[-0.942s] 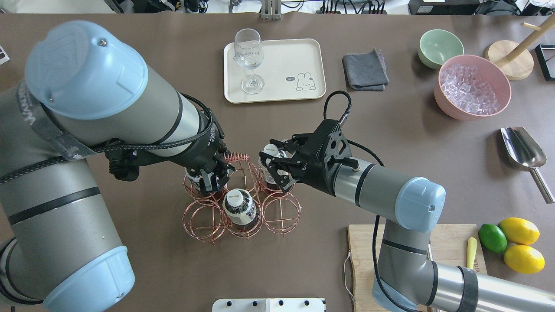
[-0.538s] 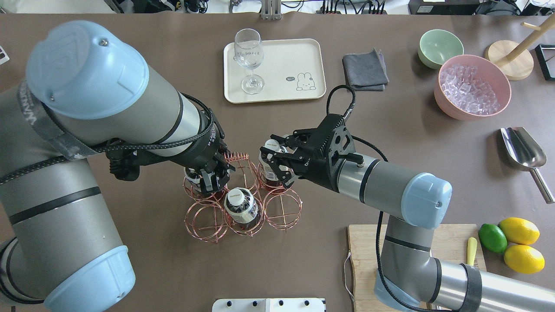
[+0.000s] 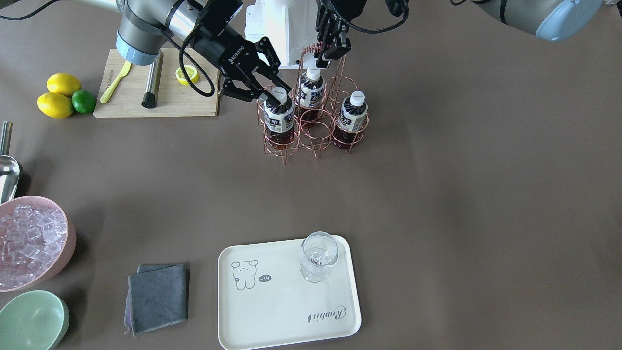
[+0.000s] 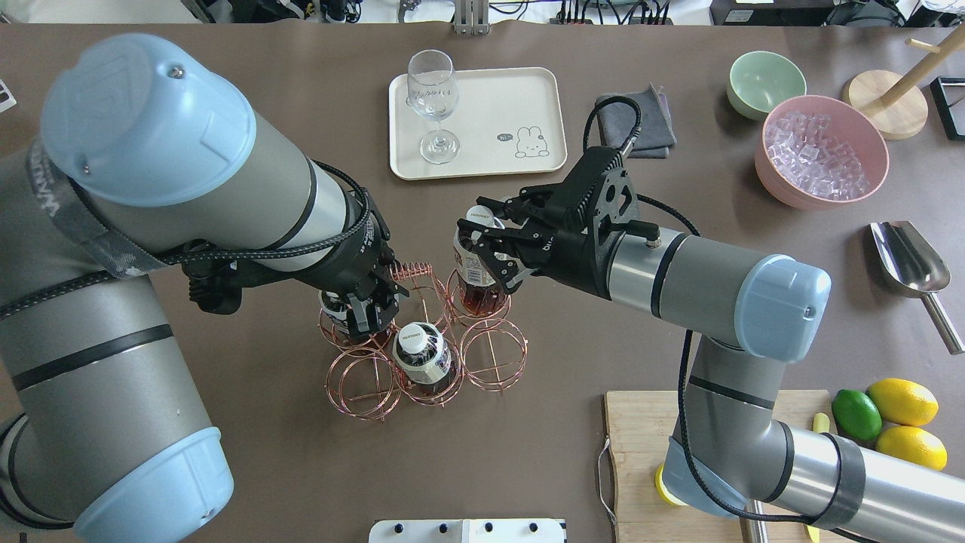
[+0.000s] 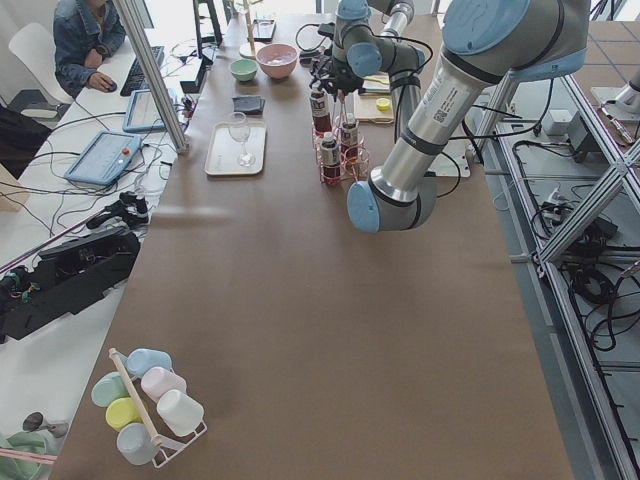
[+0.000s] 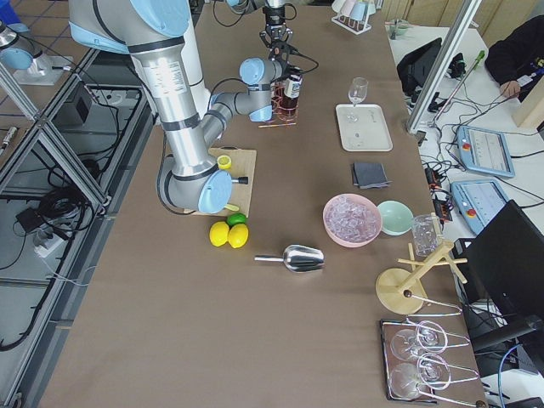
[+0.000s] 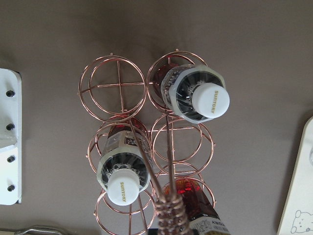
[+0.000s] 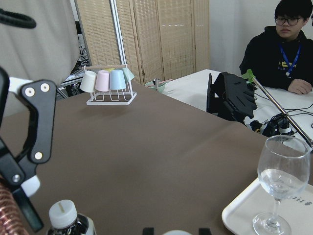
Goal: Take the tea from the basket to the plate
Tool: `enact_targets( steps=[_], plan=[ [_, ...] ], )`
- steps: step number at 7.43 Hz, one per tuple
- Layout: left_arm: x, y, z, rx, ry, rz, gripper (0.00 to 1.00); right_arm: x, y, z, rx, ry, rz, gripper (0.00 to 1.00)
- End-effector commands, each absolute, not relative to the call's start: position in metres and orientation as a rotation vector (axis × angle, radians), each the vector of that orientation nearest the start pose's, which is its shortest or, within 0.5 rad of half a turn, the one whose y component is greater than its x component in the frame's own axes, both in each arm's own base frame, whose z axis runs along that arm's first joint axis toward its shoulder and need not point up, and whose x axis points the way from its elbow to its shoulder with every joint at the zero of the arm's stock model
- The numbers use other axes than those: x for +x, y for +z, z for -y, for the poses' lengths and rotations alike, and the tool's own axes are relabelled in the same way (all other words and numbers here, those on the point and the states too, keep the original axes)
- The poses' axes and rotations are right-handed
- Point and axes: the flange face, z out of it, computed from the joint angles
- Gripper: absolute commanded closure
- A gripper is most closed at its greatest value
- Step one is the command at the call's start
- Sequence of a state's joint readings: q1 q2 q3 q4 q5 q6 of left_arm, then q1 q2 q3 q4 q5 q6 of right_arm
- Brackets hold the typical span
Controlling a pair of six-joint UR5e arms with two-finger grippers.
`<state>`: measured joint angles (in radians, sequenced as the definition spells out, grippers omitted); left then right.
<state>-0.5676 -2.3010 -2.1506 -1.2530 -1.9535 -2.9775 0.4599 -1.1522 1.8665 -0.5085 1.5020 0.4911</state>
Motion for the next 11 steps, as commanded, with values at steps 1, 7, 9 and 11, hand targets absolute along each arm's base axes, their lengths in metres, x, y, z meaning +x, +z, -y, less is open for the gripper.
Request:
enact_targets(
  steps=[1, 7, 9, 11],
  plan=[
    [0.384, 0.067, 0.359, -0.812, -1.587, -0.847, 1.0, -0.387, 0.152, 0.396, 1.26, -0.357, 1.265, 1.0],
    [0.381, 0.07, 0.361, -0.809, -1.594, -0.847, 1.0, -0.31, 0.15, 0.471, 1.188, -0.269, 1.22, 1.0],
    [0.357, 0.08, 0.379, -0.766, -1.602, -0.874, 1.0, -0.301, 0.178, 0.509, 1.164, -0.217, 1.134, 1.0],
    [0.268, 0.1, 0.43, -0.73, -1.581, -0.902, 1.0, -0.292, 0.2, 0.556, 1.154, -0.143, 1.041, 1.0]
  ],
)
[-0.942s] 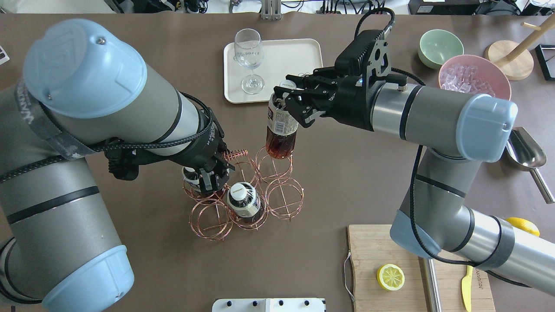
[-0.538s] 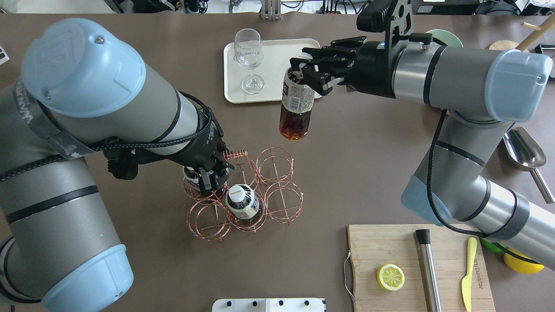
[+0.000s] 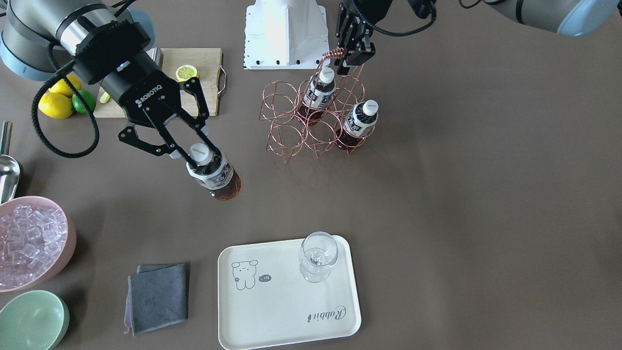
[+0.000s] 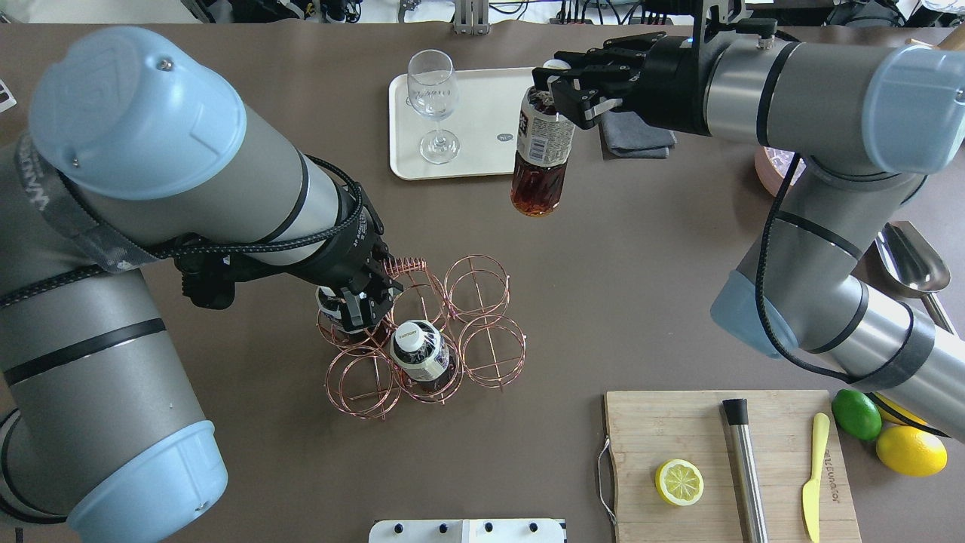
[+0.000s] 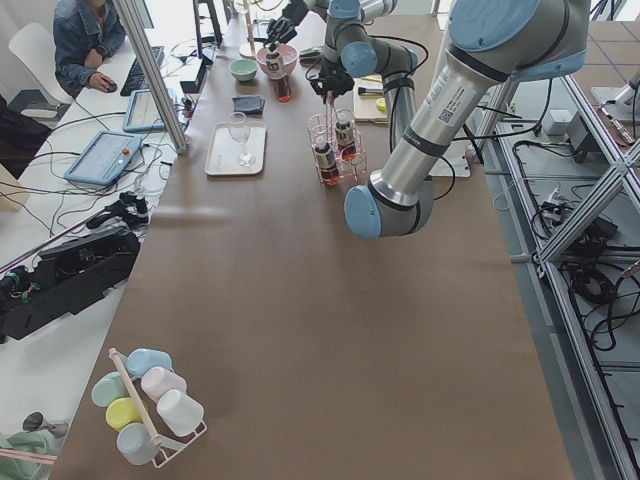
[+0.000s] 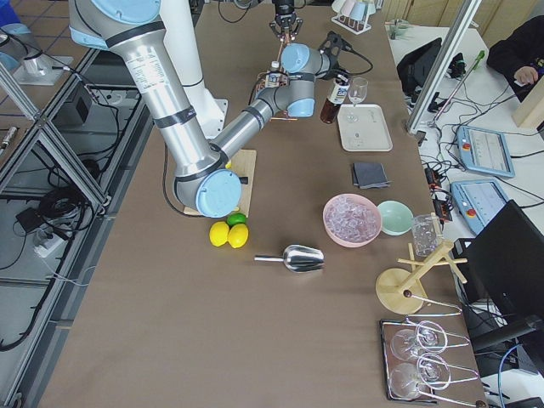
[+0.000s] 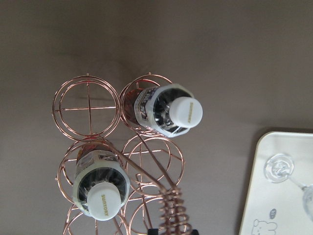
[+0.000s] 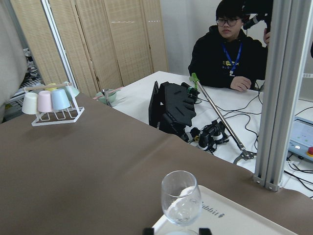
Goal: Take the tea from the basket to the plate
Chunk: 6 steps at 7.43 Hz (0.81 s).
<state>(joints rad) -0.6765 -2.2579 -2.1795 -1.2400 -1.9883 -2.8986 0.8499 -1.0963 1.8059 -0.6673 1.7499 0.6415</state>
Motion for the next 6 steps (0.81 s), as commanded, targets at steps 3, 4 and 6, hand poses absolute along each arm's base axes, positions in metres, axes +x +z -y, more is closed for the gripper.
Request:
enact_targets(
  steps=[3, 4, 6],
  plan=[
    [0.094, 0.196, 0.49, -0.674, -1.555, -0.924, 1.0, -0.312, 0.213, 0.609, 1.16, -0.021, 0.93, 1.0],
    [0.056, 0.23, 0.493, -0.655, -1.56, -0.92, 1.0, -0.323, 0.21, 0.629, 1.159, 0.041, 0.916, 1.0],
    [0.016, 0.296, 0.498, -0.603, -1.526, -0.848, 1.0, -0.342, 0.219, 0.655, 1.163, 0.118, 0.93, 1.0]
  ],
)
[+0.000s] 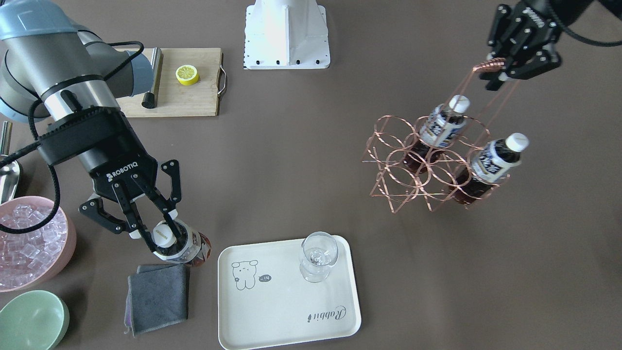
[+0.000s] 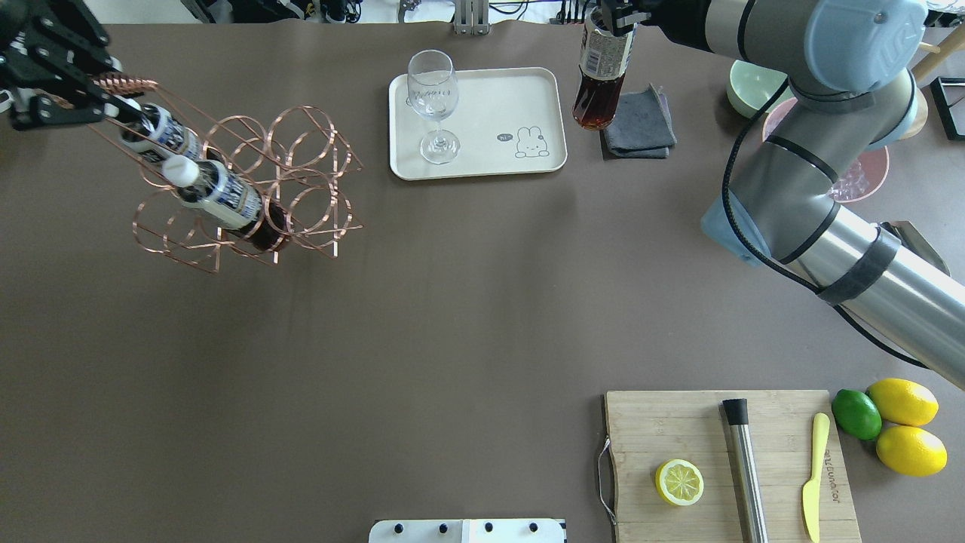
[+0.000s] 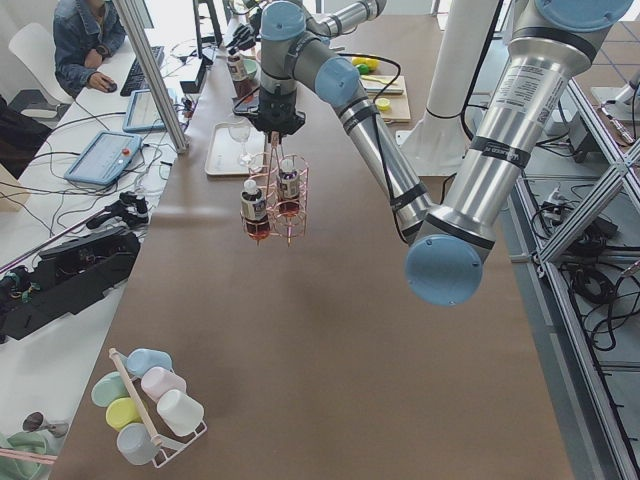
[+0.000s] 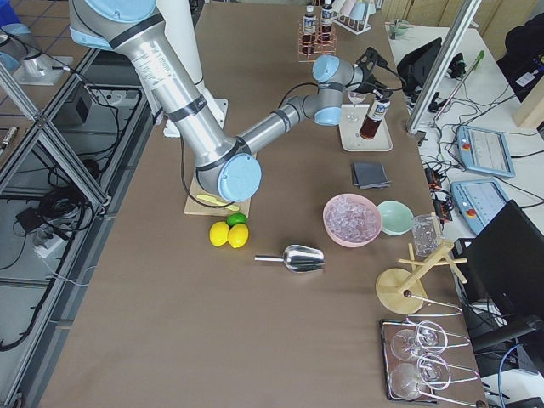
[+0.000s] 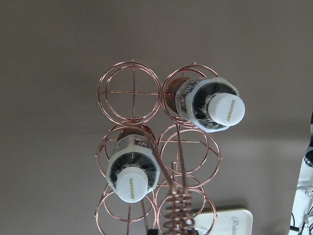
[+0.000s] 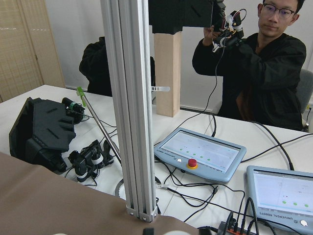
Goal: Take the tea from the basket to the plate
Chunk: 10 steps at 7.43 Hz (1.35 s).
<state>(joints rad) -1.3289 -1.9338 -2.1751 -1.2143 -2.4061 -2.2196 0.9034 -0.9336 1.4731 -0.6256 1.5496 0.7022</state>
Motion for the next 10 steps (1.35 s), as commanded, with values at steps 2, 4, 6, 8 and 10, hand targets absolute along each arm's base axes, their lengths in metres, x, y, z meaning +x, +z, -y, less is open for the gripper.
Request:
enact_targets(
  steps=[2, 4, 6, 8, 10],
  plan=[
    [0.005, 0.321, 0.542, -0.59, -1.458, -0.759, 1.0, -0.378, 0.225, 0.645, 1.185, 0.16, 0.918, 1.0],
    [-0.001, 0.342, 0.555, -0.491, -1.343, -0.706, 1.0, -0.409, 0.23, 0.63, 1.198, 0.175, 0.901, 1.0],
    [-0.013, 0.381, 0.611, -0.427, -1.24, -0.602, 1.0, -0.432, 0.234, 0.616, 1.204, 0.184, 0.884, 1.0],
    [-0.037, 0.412, 0.63, -0.419, -1.192, -0.596, 1.0, -0.446, 0.247, 0.614, 1.224, 0.199, 0.885, 1.0],
    [-0.05, 0.456, 0.653, -0.414, -1.206, -0.601, 1.0, -0.451, 0.247, 0.615, 1.232, 0.214, 0.866, 1.0]
  ],
)
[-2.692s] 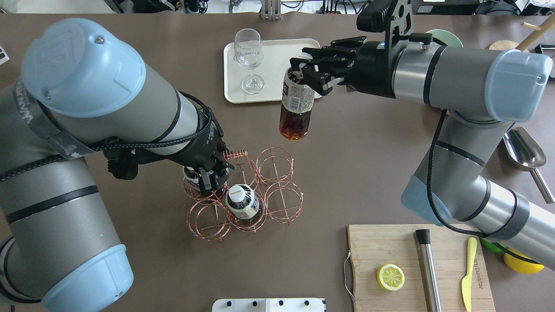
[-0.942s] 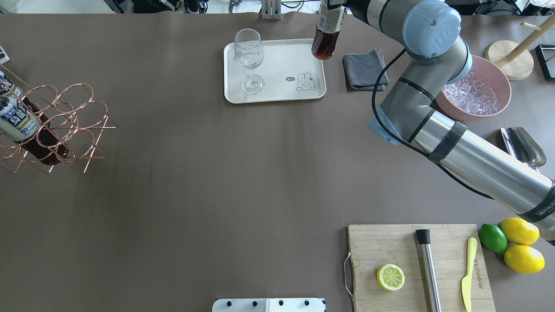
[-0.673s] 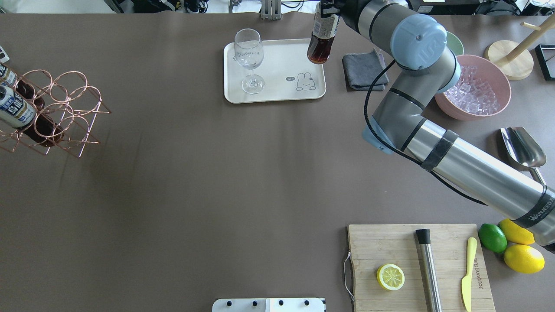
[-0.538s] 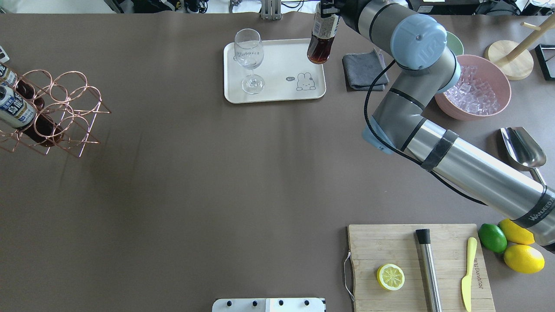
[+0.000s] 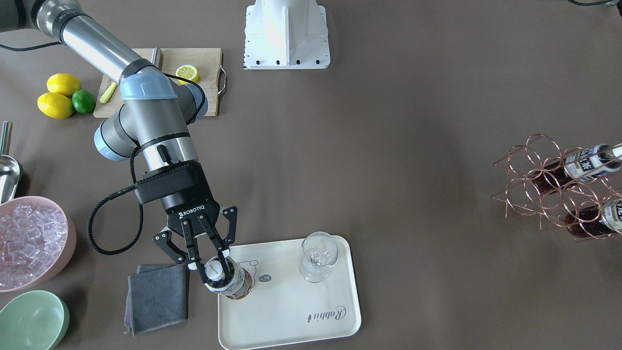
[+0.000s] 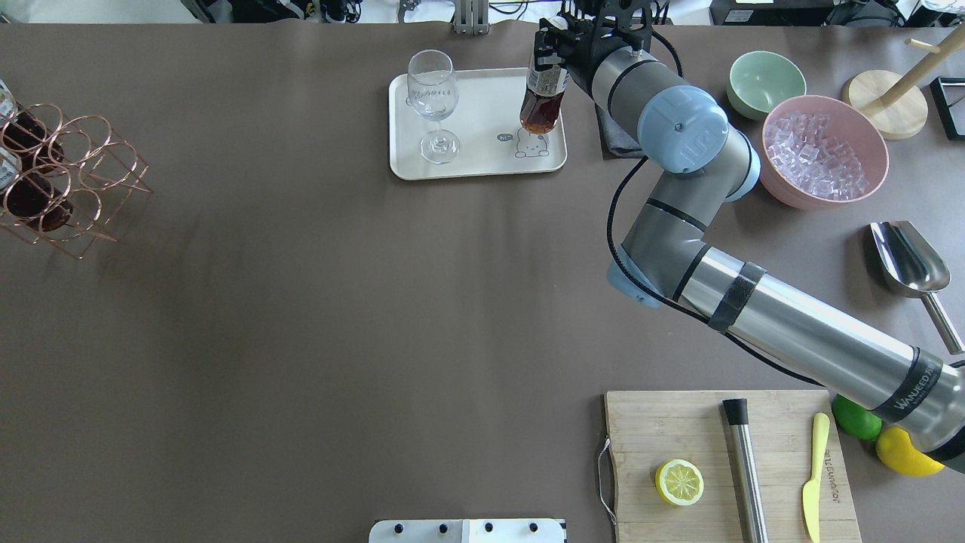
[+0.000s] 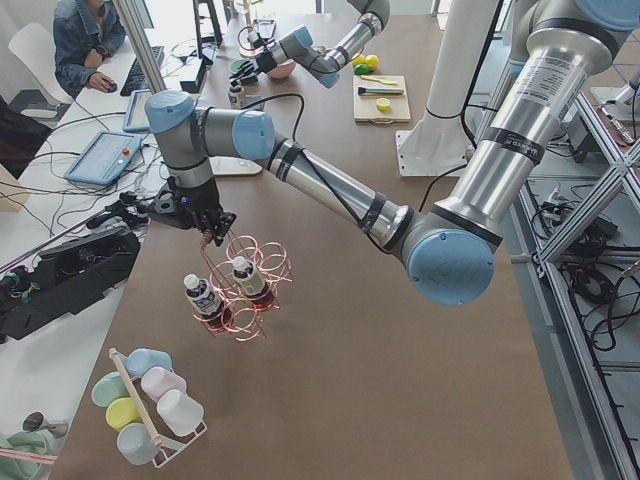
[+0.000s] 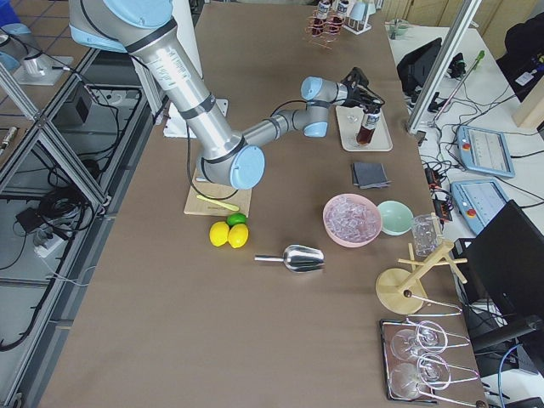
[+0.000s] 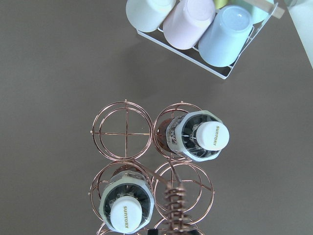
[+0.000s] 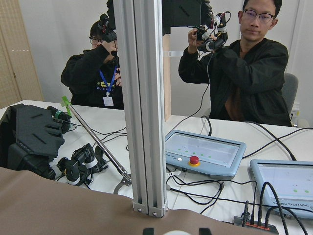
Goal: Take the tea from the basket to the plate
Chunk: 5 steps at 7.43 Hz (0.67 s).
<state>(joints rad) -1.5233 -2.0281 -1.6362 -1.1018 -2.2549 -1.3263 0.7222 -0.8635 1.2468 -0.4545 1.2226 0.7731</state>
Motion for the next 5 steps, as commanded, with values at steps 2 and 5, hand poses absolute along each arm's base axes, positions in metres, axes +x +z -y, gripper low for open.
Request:
enact_targets(
  steps=[2, 5],
  plan=[
    [-0.052, 0.463, 0.671, -0.43, -1.225, -0.589, 1.0, -0.463, 0.25, 0.609, 1.237, 0.224, 0.849, 1.0],
    [-0.046, 0.463, 0.726, -0.376, -1.384, -0.559, 1.0, -0.476, 0.25, 0.599, 1.247, 0.236, 0.835, 1.0]
  ],
)
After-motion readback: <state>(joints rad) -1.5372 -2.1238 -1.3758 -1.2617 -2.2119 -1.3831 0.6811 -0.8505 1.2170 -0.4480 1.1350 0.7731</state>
